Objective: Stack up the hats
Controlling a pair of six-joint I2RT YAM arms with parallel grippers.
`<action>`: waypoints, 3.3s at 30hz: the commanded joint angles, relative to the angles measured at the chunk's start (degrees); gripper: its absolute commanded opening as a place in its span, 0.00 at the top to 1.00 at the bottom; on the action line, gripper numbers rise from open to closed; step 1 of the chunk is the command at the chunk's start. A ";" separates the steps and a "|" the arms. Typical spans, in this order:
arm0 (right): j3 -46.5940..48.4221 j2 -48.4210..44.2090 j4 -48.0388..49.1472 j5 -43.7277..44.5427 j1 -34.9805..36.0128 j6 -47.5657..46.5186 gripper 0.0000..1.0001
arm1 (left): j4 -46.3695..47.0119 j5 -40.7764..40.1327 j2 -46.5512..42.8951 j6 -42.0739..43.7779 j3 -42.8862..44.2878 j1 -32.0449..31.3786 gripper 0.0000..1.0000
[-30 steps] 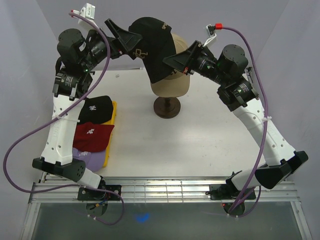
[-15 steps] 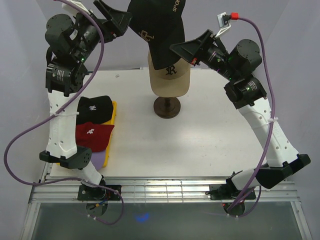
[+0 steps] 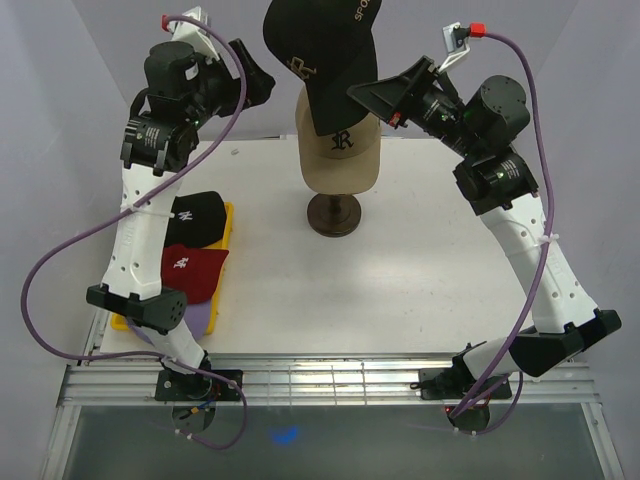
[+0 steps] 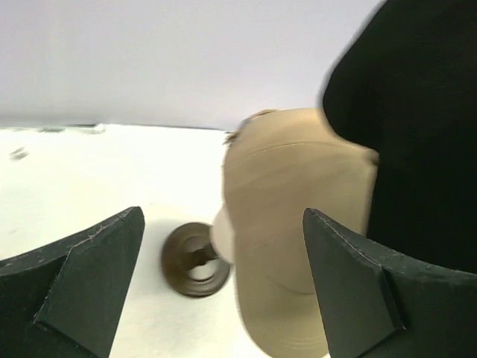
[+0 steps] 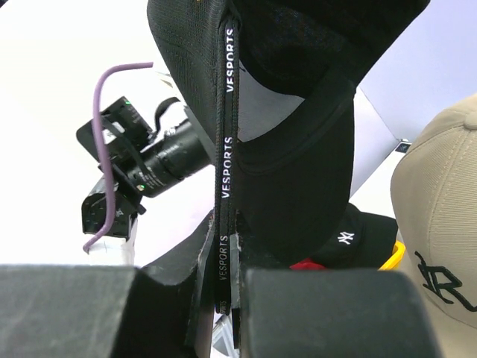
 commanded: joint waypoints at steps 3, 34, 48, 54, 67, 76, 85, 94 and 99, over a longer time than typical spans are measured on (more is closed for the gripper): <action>2.36 -1.25 5.19 -0.73 -0.22 -0.26 0.92 | -5.50 -14.33 -3.19 7.86 -6.04 -4.55 0.02; 0.26 -2.13 9.48 -2.05 -3.91 4.83 0.92 | 3.45 -54.35 -5.82 6.20 -5.54 -36.73 0.02; -18.63 -3.71 30.21 2.17 -4.35 23.28 0.92 | 6.70 -50.57 -7.67 4.09 0.88 -37.79 0.05; -26.98 -6.17 35.76 4.45 -4.35 27.33 0.92 | 6.88 -49.25 -7.49 3.83 1.23 -37.79 0.06; -40.96 -9.87 47.19 7.44 -4.35 36.21 0.92 | 6.97 -48.02 -8.72 3.30 -0.53 -37.79 0.07; -42.20 -7.85 48.86 6.66 -4.35 38.76 0.92 | 6.97 -47.85 -9.78 2.95 -2.11 -37.79 0.07; -47.37 -7.14 52.56 6.56 -4.70 42.36 0.92 | 6.88 -48.20 -9.95 2.95 -2.63 -37.79 0.07; -52.30 -7.84 56.42 6.48 -6.01 45.52 0.92 | 6.62 -48.29 -9.78 2.51 -3.42 -37.79 0.07; -55.56 -7.05 60.03 5.86 -6.37 47.73 0.92 | 6.44 -48.37 -9.69 2.24 -3.95 -37.79 0.07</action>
